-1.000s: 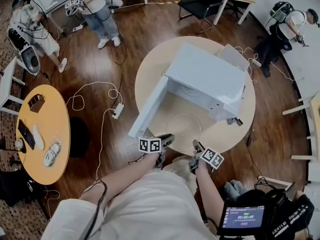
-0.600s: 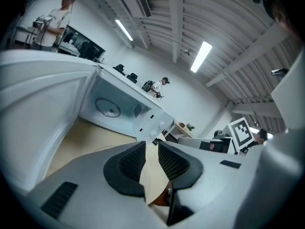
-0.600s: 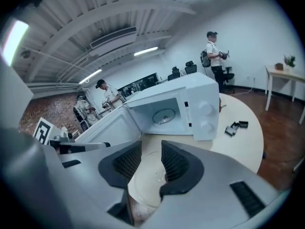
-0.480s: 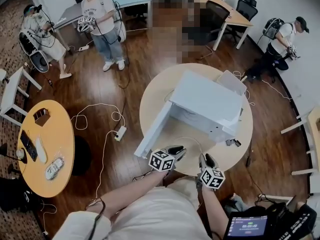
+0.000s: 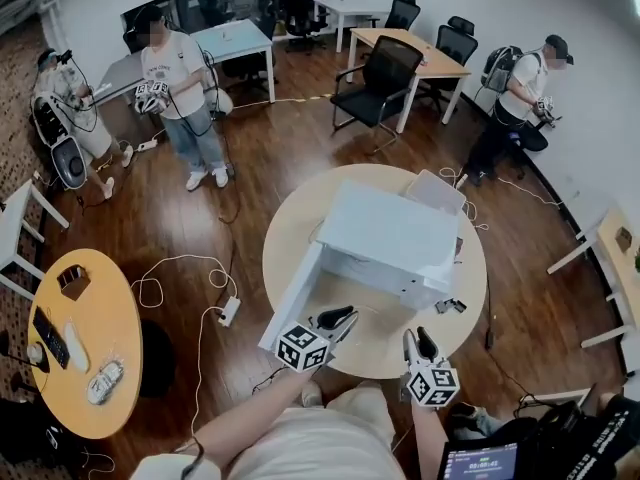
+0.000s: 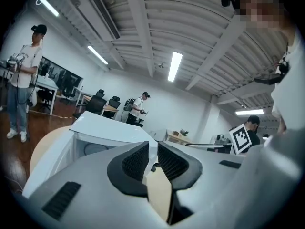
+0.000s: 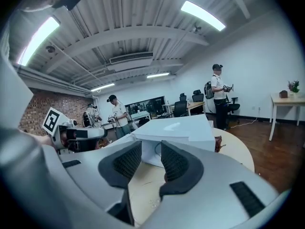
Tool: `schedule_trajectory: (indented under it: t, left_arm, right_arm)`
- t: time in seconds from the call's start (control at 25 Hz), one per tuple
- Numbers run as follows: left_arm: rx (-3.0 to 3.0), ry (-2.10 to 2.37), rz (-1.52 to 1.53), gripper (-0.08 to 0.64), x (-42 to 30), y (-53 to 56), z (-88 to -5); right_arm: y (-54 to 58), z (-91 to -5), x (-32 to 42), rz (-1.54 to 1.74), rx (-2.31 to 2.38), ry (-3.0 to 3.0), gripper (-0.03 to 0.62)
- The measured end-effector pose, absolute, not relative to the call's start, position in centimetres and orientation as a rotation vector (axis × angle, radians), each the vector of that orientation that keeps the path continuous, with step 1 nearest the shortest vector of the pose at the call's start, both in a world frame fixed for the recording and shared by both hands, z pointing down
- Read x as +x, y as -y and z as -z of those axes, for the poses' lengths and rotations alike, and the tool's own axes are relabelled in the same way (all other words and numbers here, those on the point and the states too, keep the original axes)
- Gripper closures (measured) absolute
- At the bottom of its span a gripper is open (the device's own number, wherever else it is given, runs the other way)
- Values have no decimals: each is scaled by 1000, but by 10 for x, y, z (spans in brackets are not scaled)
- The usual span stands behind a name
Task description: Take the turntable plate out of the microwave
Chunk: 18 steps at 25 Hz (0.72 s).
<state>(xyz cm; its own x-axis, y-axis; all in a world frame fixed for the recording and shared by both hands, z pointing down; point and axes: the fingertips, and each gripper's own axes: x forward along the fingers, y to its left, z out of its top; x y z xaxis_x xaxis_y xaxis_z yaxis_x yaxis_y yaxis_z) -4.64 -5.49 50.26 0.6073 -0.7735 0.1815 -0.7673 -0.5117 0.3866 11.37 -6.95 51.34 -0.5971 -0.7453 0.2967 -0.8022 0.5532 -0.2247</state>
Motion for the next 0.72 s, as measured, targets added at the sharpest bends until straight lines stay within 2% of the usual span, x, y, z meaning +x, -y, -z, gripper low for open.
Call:
schedule_trajectory:
  t: [0.24,0.72]
  left_arm:
    - [2444,1260,-16,551,-43,36,-500]
    - [2381,1317,-90,551,-21,2,-507]
  right_arm:
    - [62,-490,133,-462,1337,2660,466]
    - [30,-494,173,-508,1287,2678,466]
